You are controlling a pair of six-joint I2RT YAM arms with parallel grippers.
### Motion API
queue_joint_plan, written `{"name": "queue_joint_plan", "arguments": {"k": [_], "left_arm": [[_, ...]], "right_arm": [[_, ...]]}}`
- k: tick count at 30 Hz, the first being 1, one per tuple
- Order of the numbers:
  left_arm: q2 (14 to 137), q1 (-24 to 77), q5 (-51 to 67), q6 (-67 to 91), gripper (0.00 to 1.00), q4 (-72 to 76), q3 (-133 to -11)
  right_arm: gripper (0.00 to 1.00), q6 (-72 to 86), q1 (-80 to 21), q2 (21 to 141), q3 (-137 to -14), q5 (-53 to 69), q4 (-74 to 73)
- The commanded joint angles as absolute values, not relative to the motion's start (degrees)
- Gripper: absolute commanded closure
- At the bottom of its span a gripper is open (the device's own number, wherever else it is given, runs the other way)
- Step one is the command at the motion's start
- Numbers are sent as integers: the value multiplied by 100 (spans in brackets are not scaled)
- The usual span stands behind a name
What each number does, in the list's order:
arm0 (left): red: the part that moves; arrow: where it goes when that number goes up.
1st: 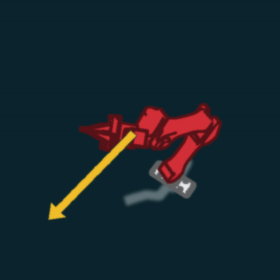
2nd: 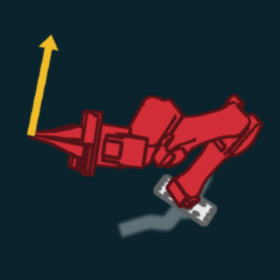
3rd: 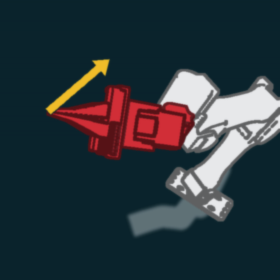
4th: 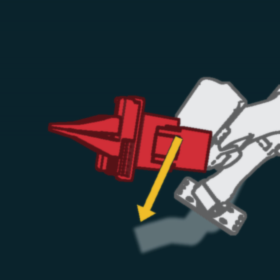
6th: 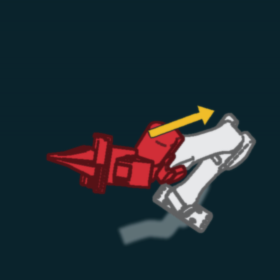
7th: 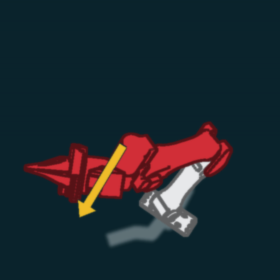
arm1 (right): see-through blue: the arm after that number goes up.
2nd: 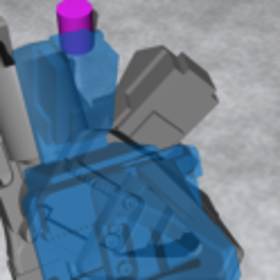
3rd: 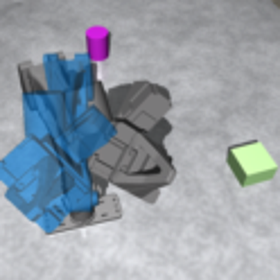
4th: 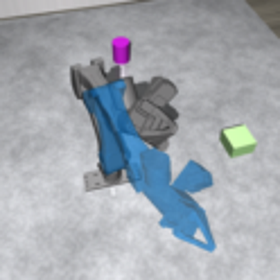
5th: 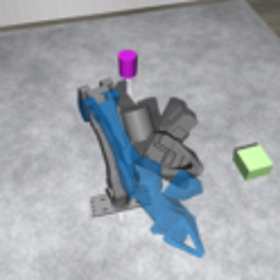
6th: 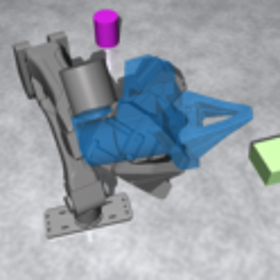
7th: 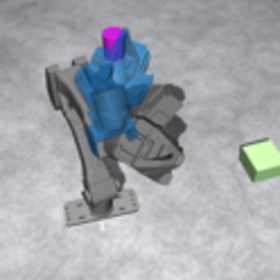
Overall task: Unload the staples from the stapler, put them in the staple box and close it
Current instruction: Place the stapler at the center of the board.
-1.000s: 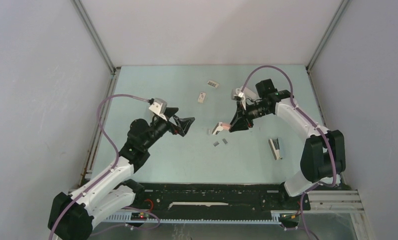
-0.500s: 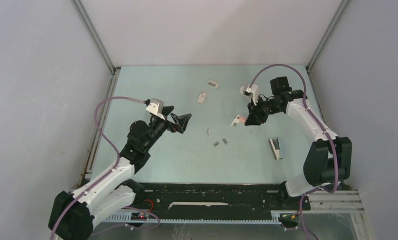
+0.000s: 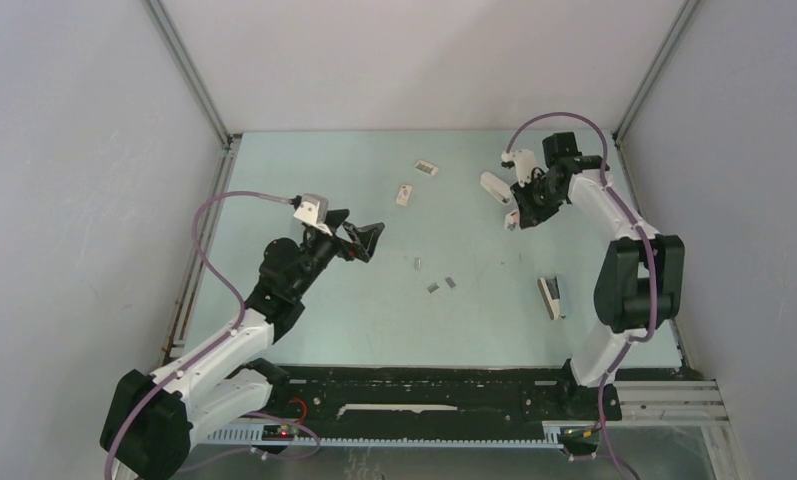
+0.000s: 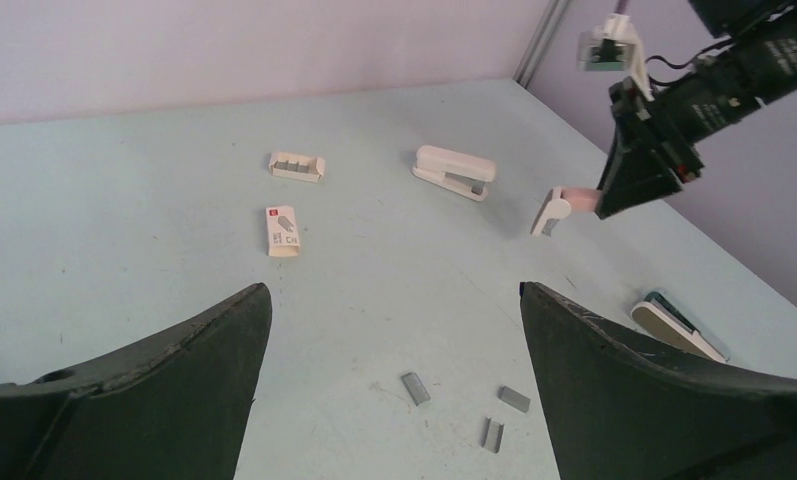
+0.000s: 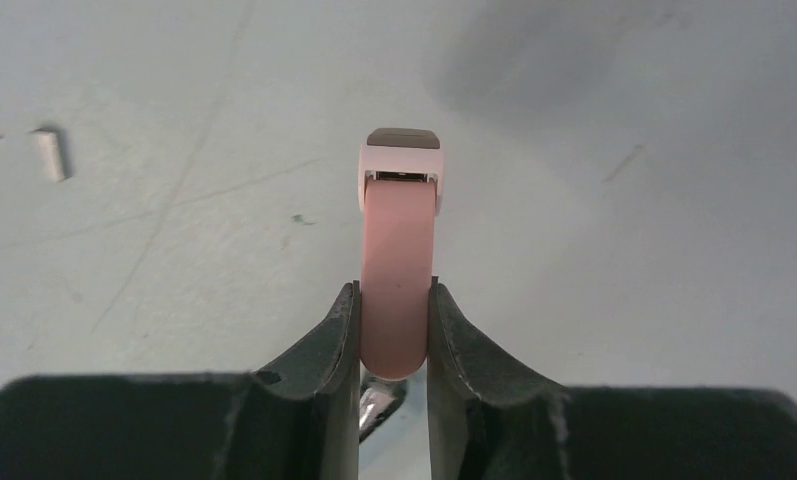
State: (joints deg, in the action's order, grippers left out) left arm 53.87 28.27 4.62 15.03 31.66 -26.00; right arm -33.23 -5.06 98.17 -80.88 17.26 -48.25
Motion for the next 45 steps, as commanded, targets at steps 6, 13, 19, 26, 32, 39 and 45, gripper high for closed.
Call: {"name": "queue_joint_plan", "arguments": {"k": [6, 13, 19, 26, 32, 39, 45], "left_arm": [[5274, 2751, 345, 1494, 0, 3498, -2409], [5341, 2742, 440, 1486, 0, 3575, -2438], [5312, 2736, 471, 1485, 0, 3568, -2431], [5346, 2733, 539, 1509, 0, 3641, -2398], [5403, 2733, 635, 1558, 0, 3720, -2391], [5335, 2733, 677, 1595, 0, 3735, -2374], [5253, 2733, 697, 1678, 0, 3738, -2342]], "right_arm": [[100, -3238, -379, 11137, -9940, 511, -5728], [96, -3384, -325, 11953, -11070, 312, -6390], [95, -3524, -227, 12481, -11869, 70, -6965], [94, -3832, -55, 12423, -11820, -214, -7445], [95, -4015, 134, 12359, -11646, -221, -7665], [95, -3884, -165, 13088, -12092, -312, -7371], [91, -3646, -357, 13409, -12265, -300, -6768]]}}
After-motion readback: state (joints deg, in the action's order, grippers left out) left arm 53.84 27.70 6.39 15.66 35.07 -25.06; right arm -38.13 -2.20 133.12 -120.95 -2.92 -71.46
